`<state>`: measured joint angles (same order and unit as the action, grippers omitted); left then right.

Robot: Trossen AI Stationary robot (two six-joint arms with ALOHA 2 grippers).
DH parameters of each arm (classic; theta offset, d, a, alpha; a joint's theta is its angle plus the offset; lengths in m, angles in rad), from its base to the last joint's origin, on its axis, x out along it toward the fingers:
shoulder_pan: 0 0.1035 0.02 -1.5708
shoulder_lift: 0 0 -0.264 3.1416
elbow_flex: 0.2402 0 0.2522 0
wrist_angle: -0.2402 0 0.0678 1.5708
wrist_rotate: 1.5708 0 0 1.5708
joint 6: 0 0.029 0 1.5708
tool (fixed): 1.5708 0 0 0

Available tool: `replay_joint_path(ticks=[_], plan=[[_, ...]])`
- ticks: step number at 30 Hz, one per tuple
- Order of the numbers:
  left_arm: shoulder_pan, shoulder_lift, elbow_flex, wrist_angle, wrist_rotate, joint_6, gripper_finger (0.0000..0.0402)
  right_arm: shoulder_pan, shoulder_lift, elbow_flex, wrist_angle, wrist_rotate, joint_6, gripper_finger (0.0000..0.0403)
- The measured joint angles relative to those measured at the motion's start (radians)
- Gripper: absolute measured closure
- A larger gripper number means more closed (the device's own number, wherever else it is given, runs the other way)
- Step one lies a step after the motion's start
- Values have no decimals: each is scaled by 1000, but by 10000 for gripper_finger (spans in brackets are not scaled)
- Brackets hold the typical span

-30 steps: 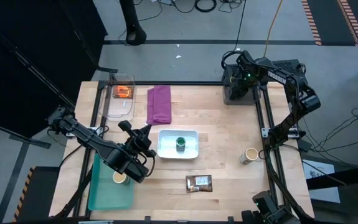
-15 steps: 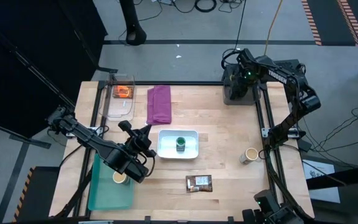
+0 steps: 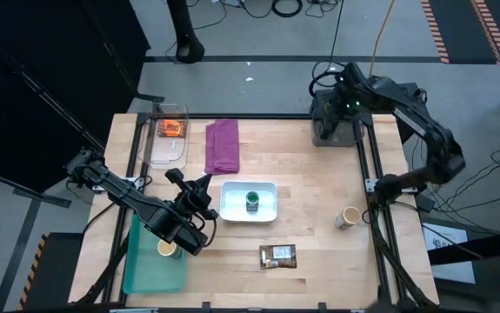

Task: Sort spices by type
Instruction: Adjust left black seasoning can in the black bin

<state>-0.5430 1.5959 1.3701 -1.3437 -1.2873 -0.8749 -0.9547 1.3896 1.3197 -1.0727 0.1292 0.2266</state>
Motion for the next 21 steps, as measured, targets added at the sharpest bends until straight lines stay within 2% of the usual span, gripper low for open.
replay_joint_path(ticks=[5, 10, 17, 21], plan=[[0, 0, 0, 1, 0, 0, 397, 127, -137, 0, -1, 58, 22, 262], [0, 0, 0, 3, 0, -2, 397, 205, -229, 0, -24, 107, 65, 261], [0, 0, 0, 2, 0, -2, 397, 246, -272, -65, -44, 215, 108, 265], [0, 0, 0, 2, 0, -1, 397, 227, -242, -173, 24, 204, 115, 298]])
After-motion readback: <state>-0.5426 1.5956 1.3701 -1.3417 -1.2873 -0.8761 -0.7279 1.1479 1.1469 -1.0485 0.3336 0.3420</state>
